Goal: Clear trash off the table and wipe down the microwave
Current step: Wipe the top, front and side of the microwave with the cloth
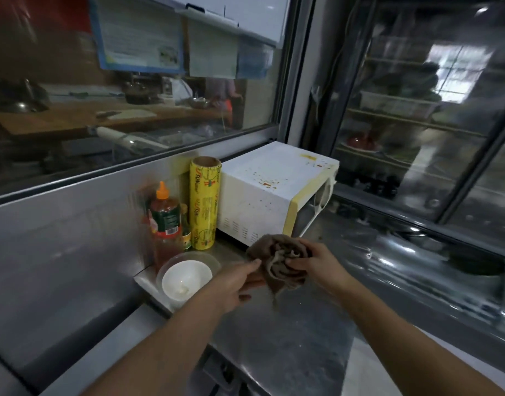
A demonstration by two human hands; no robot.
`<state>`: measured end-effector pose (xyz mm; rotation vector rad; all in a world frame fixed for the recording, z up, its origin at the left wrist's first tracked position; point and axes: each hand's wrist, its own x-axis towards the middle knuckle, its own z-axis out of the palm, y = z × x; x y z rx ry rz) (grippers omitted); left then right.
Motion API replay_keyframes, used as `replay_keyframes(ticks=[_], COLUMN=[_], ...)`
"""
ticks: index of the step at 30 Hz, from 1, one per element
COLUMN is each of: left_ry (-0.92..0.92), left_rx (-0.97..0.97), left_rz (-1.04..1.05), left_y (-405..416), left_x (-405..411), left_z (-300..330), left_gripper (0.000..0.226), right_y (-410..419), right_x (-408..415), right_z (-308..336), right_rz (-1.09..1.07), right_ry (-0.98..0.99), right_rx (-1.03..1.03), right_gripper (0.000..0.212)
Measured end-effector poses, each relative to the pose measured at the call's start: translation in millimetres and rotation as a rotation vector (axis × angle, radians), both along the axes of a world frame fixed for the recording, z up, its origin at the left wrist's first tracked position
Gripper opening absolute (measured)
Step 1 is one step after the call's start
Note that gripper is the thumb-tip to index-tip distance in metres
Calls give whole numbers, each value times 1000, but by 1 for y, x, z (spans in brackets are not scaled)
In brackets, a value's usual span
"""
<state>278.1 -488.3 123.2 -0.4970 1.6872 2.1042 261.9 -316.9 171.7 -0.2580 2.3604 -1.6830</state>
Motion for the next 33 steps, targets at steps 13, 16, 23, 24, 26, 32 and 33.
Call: replay_keyframes(ticks=[13, 16, 23, 24, 26, 32, 33], left_ry=[229, 177, 254, 285, 330, 389, 400], left_rx=[-102, -3, 86, 50, -29, -160, -179], left_rz=[290, 270, 428, 444, 461, 358, 349], left_y=[85, 135, 279, 297, 330, 385, 390], left_x=[-40, -51, -65, -68, -71, -82, -86], left_z=[49, 57, 81, 84, 92, 112, 115], left_gripper=[10, 16, 28, 34, 38, 60, 62], right_y=[150, 202, 335, 352, 386, 460, 467], right_x=[-3, -19, -57, -61, -68, -85, -89], right_z=[9, 10, 5, 5, 4, 0, -1], right_rz=[29, -1, -23, -8, 10, -92, -109], right_ry=[47, 101, 252, 259, 261, 219, 215], right_rx=[186, 269, 446, 477, 514, 488, 499], right_gripper=[34, 34, 20, 20, 19, 22, 21])
